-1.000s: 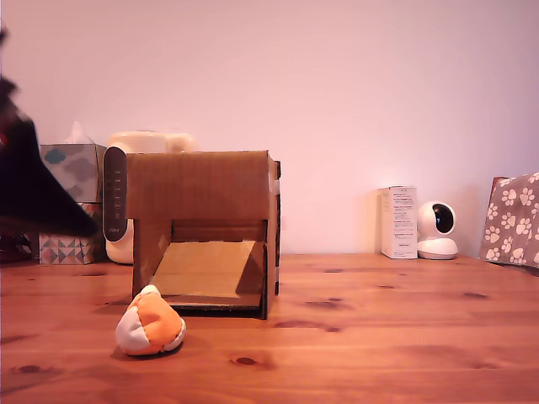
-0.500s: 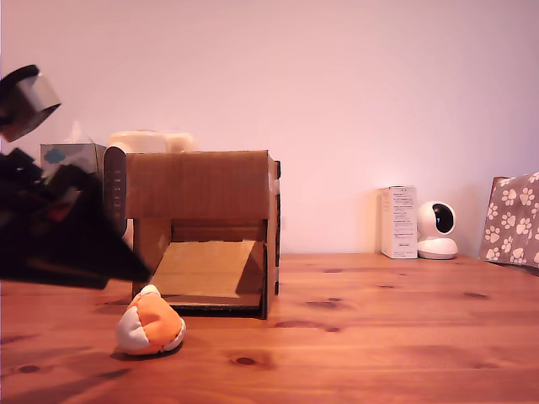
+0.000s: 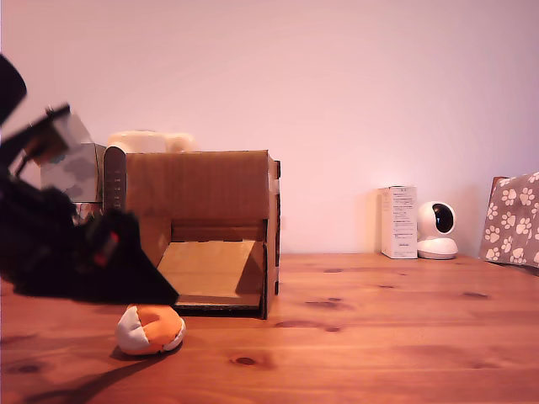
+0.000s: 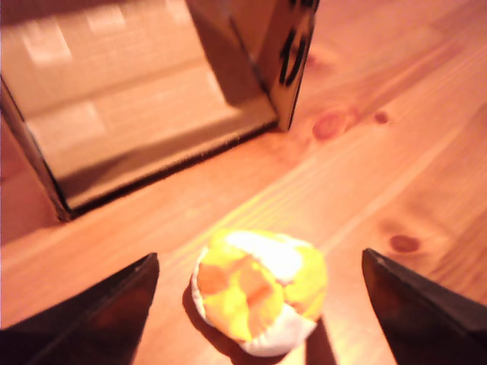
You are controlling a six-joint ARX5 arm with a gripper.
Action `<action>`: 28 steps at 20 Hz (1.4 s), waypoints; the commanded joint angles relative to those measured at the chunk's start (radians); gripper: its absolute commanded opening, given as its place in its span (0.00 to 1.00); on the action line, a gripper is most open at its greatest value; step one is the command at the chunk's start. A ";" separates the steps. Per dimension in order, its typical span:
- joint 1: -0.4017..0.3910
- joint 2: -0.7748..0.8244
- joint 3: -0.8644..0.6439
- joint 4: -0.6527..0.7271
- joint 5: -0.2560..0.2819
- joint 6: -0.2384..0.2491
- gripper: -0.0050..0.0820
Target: Drop the footbag into the cardboard dice tower
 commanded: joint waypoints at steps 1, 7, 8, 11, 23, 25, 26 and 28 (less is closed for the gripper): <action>0.000 0.040 0.015 0.022 0.000 0.006 0.95; -0.001 0.102 0.039 0.022 0.001 0.024 0.68; -0.001 0.102 0.042 0.021 0.001 0.024 0.53; -0.001 0.100 0.049 0.021 0.002 0.023 0.27; -0.001 -0.345 0.051 -0.434 0.047 0.011 0.26; -0.001 -0.436 0.051 -0.489 0.047 0.011 0.26; -0.001 -0.479 0.051 -0.507 0.047 0.011 0.26; -0.001 -0.555 0.051 -0.510 0.044 0.011 0.26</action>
